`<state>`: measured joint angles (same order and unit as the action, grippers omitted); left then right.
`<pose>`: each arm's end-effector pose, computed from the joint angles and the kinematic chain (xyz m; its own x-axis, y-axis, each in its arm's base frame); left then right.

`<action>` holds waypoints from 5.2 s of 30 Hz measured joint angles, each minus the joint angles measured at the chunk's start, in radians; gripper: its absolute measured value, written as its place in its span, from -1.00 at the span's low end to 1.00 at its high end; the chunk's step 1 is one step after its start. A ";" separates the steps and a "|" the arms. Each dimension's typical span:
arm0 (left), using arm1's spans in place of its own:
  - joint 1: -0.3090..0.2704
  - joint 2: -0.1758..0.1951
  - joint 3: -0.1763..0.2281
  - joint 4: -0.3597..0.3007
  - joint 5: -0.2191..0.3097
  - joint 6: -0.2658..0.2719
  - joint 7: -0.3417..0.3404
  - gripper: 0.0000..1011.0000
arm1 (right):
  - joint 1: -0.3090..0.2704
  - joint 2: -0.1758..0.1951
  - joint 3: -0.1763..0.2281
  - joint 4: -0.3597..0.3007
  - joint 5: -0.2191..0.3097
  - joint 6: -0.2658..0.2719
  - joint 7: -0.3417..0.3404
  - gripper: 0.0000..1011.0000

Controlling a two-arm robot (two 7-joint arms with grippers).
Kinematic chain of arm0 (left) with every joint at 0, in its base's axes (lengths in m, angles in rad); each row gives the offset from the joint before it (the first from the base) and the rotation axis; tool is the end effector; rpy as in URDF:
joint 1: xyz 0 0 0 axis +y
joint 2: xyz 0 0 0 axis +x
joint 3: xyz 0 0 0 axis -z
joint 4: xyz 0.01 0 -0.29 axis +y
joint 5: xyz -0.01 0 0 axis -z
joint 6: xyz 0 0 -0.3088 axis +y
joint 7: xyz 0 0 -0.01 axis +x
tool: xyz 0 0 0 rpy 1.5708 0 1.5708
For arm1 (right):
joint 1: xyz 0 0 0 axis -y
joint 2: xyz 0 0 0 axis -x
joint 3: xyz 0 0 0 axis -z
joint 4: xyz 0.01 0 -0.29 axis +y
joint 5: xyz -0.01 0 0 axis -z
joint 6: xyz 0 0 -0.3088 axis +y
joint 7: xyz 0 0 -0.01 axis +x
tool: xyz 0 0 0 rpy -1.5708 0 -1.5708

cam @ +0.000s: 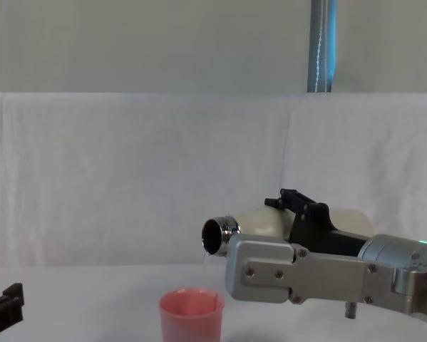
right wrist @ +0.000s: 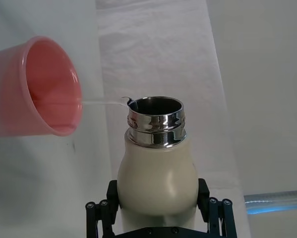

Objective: Grasp the thermos with one hand and pour water into the cup lid.

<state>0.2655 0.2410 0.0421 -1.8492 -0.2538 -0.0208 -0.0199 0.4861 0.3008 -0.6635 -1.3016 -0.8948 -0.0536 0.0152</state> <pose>0.2530 0.0376 -0.2852 0.1245 0.9917 -0.0326 -0.9921 0.1240 -0.0176 0.4173 0.0716 -0.2595 0.1120 -0.1178 0.9867 0.8438 0.5357 -0.0318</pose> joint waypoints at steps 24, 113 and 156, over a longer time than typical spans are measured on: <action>0.000 0.000 0.000 0.000 0.000 0.000 0.000 0.98 | 0.011 0.007 -0.007 0.012 -0.011 -0.009 -0.008 0.90; 0.000 0.000 0.000 0.000 0.000 0.000 0.000 0.98 | 0.015 0.014 -0.016 0.007 -0.026 -0.007 -0.018 0.90; 0.000 0.000 0.000 0.000 0.000 0.000 0.000 0.98 | 0.015 0.013 -0.013 0.009 0.007 -0.031 0.006 0.90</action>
<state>0.2655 0.2410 0.0421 -1.8492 -0.2538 -0.0208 -0.0199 0.5011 0.3138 -0.6763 -1.2928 -0.8882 -0.0845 0.0215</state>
